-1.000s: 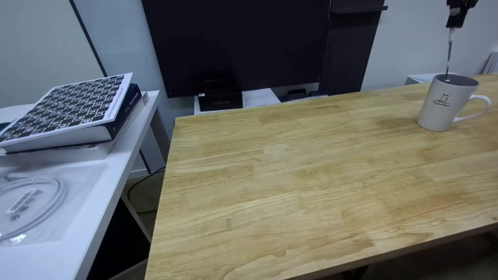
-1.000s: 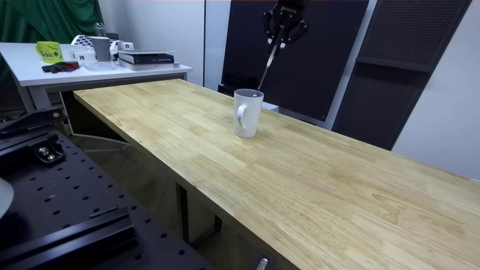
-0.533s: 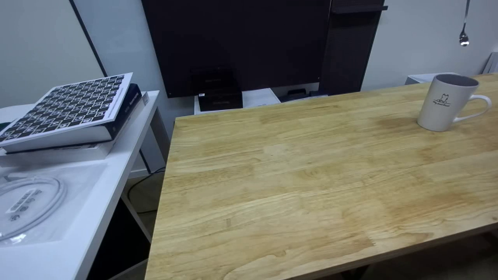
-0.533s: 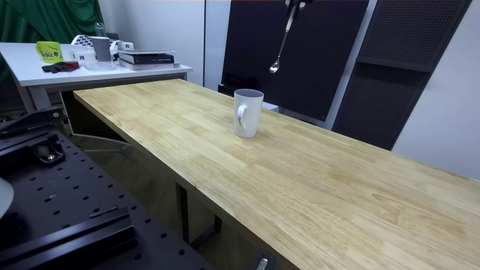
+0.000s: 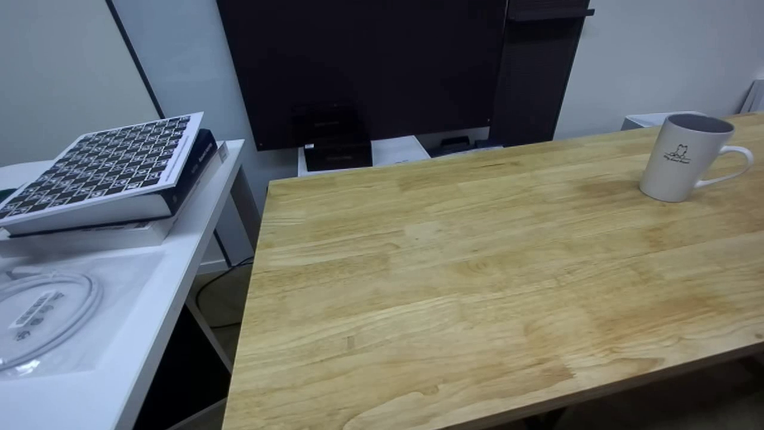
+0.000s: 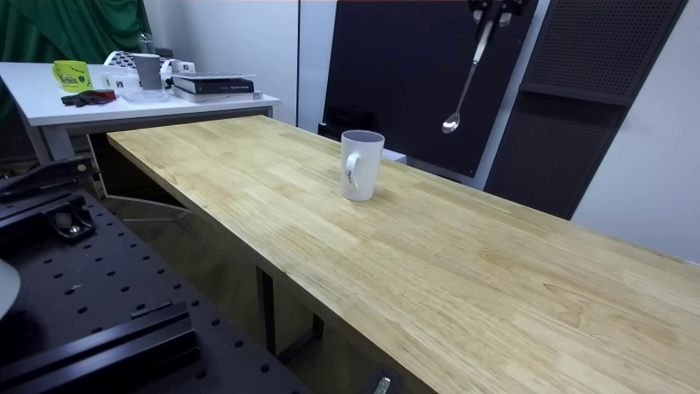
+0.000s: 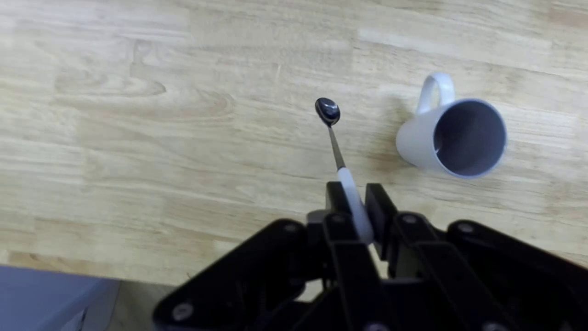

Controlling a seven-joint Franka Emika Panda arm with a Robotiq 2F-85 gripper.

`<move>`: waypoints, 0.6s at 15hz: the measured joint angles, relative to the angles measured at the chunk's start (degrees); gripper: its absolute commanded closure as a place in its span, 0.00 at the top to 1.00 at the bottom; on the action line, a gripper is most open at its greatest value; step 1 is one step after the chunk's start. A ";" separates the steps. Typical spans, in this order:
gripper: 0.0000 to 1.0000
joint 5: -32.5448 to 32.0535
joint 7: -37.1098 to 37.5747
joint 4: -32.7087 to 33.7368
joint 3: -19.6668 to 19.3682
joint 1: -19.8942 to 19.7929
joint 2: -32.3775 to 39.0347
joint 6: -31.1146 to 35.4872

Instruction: Remove the spoon from the white mug

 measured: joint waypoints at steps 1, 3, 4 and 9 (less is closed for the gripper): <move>0.04 0.04 0.05 -0.35 -0.60 -0.92 0.96 -0.71; 0.04 0.18 0.22 -1.14 -1.38 -2.67 3.26 -2.01; 0.04 0.33 0.47 -1.53 -1.62 -3.44 4.50 -2.50; 0.04 3.17 1.67 -4.15 -1.87 -6.00 9.71 -3.65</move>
